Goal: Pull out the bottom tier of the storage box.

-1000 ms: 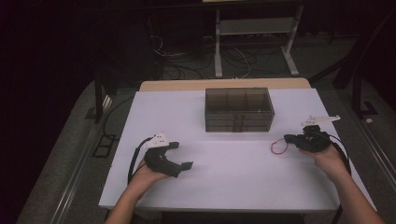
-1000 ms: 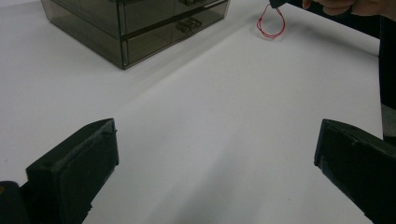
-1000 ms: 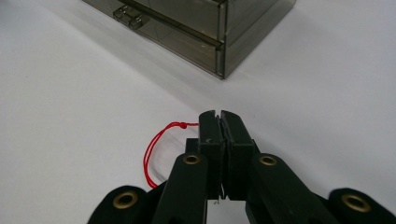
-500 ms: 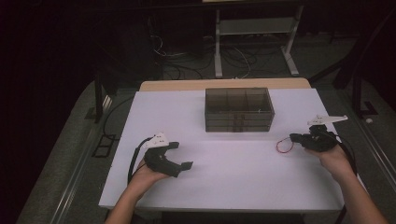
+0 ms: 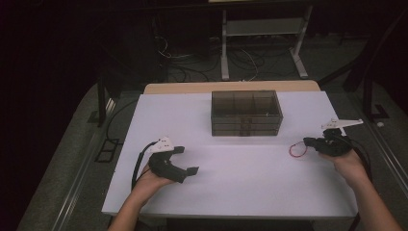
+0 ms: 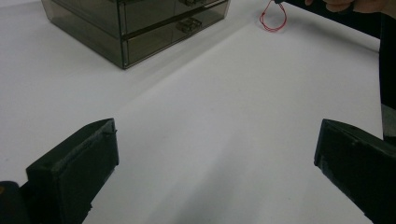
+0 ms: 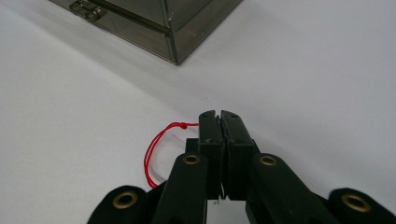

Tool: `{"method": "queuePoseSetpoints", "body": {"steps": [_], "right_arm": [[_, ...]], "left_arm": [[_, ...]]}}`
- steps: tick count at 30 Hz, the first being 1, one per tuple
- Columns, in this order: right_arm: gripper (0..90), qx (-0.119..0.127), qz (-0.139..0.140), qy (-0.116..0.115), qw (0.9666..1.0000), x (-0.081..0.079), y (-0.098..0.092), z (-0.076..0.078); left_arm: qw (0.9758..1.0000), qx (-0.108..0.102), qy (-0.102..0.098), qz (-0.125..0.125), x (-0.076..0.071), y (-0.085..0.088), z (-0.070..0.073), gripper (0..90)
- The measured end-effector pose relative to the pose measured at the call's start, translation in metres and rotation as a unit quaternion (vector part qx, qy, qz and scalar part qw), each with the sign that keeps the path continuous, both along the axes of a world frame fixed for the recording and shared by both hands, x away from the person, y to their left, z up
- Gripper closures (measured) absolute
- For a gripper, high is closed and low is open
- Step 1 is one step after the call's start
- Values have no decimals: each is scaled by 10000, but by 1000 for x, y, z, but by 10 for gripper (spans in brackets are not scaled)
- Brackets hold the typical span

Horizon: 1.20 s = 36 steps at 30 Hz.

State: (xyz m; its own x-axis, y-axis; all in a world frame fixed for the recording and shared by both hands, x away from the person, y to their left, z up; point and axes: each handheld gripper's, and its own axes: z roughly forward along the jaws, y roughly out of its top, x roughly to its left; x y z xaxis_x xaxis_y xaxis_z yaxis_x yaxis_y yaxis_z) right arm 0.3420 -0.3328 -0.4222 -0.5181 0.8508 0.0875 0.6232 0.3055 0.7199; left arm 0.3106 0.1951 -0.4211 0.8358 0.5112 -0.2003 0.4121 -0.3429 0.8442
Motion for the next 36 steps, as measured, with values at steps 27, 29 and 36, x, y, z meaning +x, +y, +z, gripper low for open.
{"method": "queuePoseSetpoints", "body": {"steps": [27,29,36], "right_arm": [[869,-417,-79,273,9987,4,-5,-14],[869,-427,-97,307,9986,4,-5,-16],[825,-514,-69,424,9978,6,-5,-20]], "left_arm": [[10000,19,-5,-3,-1,-1,-1,0],[10000,39,2,-3,-1,-1,-1,0],[10000,49,6,-30,-1,-1,-1,0]]}}
